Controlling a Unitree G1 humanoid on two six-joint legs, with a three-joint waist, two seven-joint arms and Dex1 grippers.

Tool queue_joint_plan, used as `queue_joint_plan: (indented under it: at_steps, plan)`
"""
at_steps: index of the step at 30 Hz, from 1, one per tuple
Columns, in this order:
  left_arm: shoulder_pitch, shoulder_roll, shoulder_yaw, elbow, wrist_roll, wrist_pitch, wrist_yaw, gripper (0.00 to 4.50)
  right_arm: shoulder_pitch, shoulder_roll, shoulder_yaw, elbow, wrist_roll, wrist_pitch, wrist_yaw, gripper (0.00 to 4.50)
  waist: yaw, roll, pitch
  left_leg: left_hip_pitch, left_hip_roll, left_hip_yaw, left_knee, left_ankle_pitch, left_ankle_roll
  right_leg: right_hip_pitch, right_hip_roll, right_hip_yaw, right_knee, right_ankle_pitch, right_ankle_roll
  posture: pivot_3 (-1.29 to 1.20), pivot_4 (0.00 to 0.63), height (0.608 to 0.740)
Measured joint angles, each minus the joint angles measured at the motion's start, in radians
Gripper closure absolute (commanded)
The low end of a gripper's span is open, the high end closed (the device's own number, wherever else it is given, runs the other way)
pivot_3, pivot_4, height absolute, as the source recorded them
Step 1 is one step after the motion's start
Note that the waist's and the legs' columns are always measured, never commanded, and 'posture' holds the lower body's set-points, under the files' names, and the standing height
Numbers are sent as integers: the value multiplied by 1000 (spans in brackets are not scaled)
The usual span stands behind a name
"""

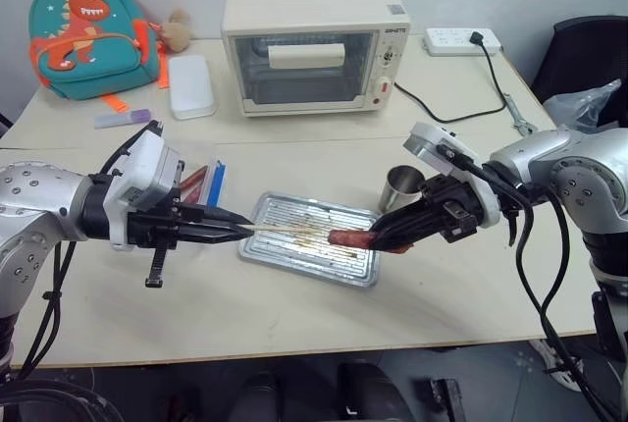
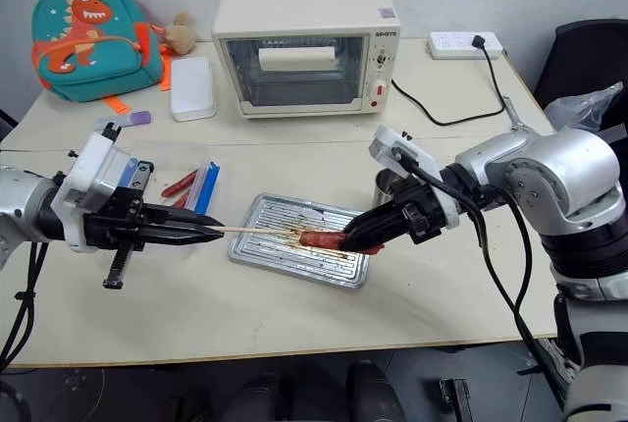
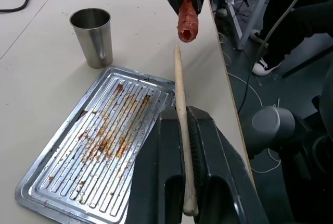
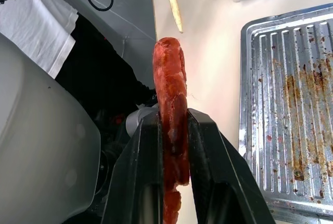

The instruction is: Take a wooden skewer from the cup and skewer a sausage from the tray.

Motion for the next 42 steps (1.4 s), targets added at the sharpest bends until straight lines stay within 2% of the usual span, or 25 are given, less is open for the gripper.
queue_joint_plan:
  at_steps: [28, 42]
  plan:
    - [-46, -41, -52, -4, 0, 0, 2, 4500, -16, 25, -9, 7, 60, 46, -59, 3936, 0, 0, 0, 0, 0, 0, 0, 0, 0, 0, 0, 0, 1, 0, 0, 0, 150, 740]
    - [-123, -95, -129, 1, 16, -3, 5, 4500, -38, 58, -25, 8, 108, 95, -98, 3936, 1, 0, 0, 0, 0, 0, 0, 0, 0, 0, 0, 0, 1, 0, 0, 0, 150, 740]
